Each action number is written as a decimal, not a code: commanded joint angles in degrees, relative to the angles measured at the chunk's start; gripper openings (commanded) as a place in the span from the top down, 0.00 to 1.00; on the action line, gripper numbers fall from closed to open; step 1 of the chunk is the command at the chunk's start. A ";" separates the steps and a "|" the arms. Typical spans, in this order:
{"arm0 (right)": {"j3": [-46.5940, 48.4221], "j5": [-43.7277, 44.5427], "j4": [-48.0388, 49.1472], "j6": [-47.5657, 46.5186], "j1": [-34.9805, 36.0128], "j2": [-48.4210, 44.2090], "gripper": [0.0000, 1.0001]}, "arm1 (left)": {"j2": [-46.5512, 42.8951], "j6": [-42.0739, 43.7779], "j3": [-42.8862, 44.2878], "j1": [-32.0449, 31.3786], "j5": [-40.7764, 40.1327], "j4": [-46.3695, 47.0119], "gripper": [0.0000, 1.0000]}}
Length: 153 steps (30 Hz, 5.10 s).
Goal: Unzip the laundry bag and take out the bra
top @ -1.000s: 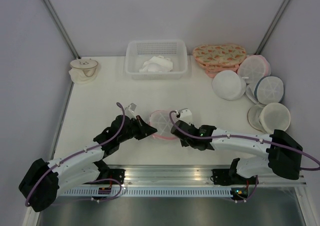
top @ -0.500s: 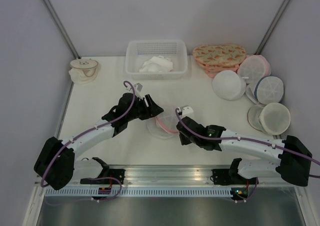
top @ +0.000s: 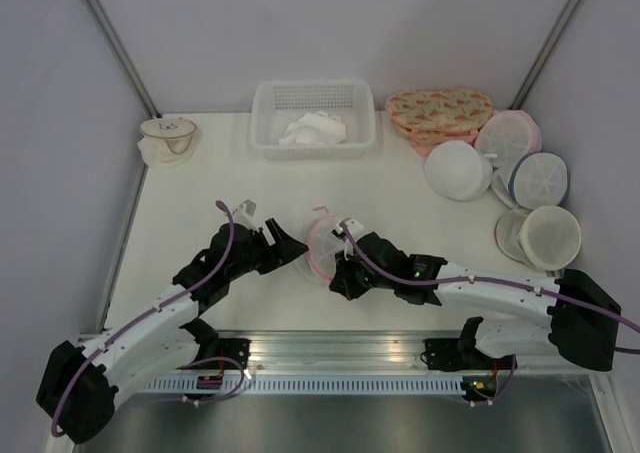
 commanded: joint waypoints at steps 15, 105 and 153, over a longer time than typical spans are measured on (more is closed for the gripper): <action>2.59 -9.84 12.75 -1.40 0.03 5.74 1.00 | 4.89 -6.27 -4.76 -3.47 10.39 15.47 0.68; -0.22 13.26 -11.06 4.84 1.79 3.45 1.00 | 10.33 8.23 7.54 -0.57 10.48 11.88 0.98; 3.29 31.74 -9.23 6.42 -6.74 13.04 1.00 | 25.70 7.44 -6.26 -0.22 5.73 44.31 0.60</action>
